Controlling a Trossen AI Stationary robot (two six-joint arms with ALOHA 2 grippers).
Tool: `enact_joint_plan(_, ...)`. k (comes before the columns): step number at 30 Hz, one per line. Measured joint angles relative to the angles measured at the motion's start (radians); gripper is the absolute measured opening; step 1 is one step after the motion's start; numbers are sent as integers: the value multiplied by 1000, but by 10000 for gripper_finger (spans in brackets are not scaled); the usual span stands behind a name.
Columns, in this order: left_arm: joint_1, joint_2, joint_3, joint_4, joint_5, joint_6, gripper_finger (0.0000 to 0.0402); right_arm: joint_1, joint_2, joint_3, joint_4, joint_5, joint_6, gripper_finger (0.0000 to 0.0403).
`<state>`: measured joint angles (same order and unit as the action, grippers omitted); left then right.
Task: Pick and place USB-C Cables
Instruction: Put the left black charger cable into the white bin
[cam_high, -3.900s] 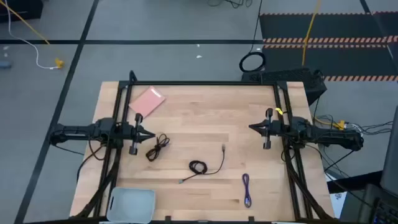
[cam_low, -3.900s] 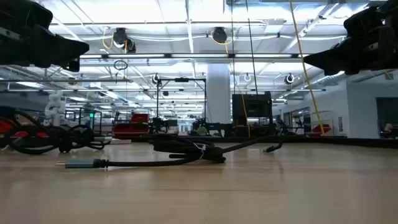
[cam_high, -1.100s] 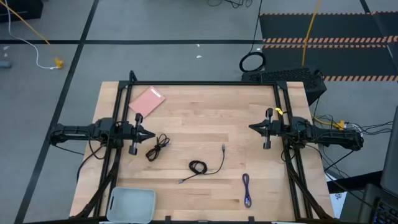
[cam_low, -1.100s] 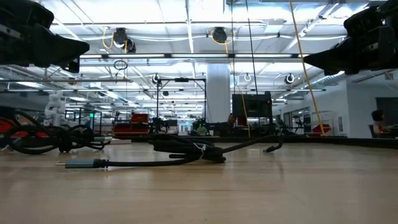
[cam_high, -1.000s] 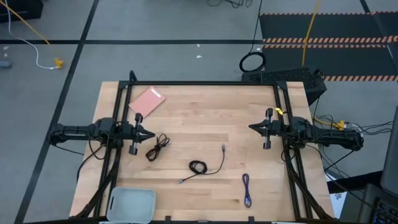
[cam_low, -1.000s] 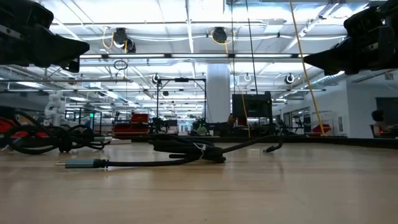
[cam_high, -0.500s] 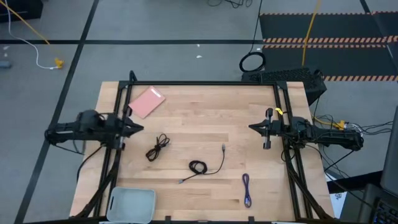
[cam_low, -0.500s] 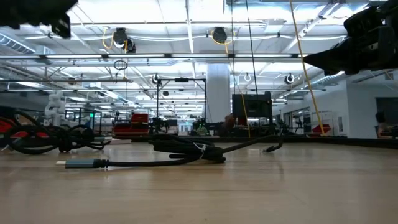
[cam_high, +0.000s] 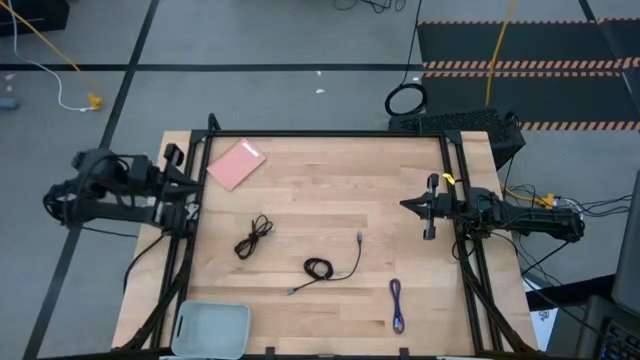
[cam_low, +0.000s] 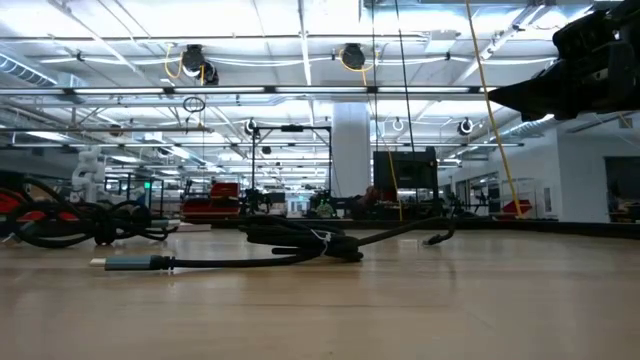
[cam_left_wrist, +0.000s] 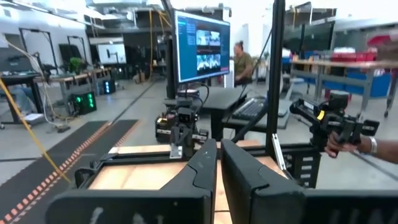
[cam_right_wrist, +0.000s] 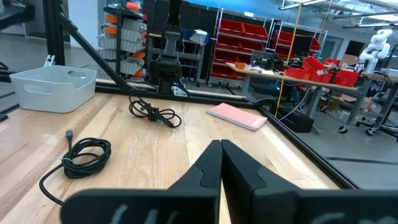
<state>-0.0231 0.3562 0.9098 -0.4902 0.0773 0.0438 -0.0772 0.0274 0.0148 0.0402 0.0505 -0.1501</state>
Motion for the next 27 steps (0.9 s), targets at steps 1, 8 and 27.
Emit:
enact_joint_plan(1,0,30,34,-19,0,9,26,0,0,0,0,0,0,0)
enact_joint_plan(8,0,210,240,-97,0,68,26,0,0,0,1,0,36,0)
enact_joint_plan(27,0,332,381,-119,0,135,26,0,104,312,21,0,84,0)
